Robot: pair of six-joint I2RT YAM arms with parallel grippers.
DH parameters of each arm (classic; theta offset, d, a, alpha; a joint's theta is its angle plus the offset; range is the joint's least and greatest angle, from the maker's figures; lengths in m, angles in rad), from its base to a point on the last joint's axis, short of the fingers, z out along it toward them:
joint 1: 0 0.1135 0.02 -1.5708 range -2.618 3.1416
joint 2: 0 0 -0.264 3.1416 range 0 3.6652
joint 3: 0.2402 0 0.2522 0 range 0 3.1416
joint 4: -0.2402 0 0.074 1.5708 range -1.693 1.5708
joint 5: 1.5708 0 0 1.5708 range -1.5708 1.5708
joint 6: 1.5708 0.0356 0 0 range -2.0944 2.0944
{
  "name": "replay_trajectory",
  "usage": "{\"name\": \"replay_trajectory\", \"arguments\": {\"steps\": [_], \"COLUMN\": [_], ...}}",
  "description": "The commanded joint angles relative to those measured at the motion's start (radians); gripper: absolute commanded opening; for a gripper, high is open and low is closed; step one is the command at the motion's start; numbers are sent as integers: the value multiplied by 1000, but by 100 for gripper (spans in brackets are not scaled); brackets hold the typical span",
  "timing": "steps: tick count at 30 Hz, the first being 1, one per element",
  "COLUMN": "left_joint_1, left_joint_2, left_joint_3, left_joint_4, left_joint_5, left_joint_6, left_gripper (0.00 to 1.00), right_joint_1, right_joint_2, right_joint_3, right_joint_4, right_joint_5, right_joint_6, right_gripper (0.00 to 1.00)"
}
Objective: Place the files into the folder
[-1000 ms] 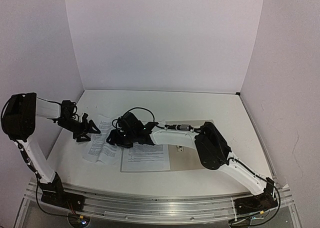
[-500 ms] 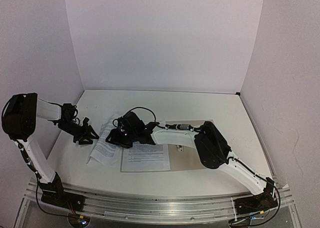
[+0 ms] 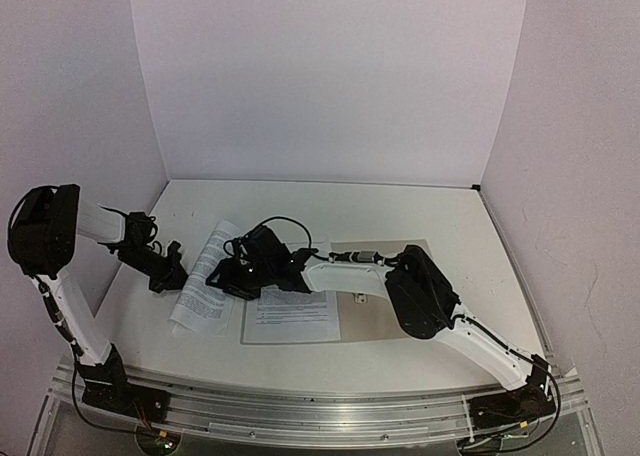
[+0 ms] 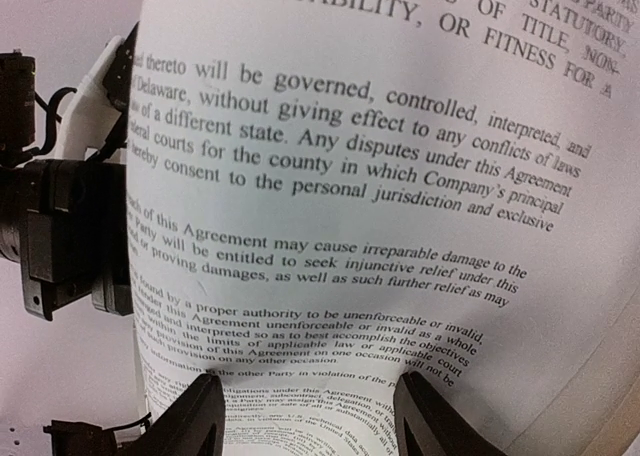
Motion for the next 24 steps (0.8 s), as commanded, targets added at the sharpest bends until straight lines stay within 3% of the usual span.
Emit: {"name": "replay_trajectory", "arguments": {"steps": [1,7,14,24], "left_joint_1": [-5,-5,-5,-16], "left_joint_2": [1,-4,10,4], "left_joint_3": [15,36,46,51], "left_joint_4": [-6,-49,-67,-44], "left_joint_5": [-25,-187,-266,-90], "left_joint_6": [16,41,39,40], "left_gripper": [0,0,0,0], "right_joint_1": [-5,-17,-19,-16], "right_joint_2": [44,-42,-113,81], "right_joint_3": [-39,-60,-139,56], "right_joint_4": [-75,-59,-60,-52], "right_joint_5": [-33,-21,28,-38], "right_joint_6": [30,-12,-24,49], "right_gripper": [59,59,59,64]}}
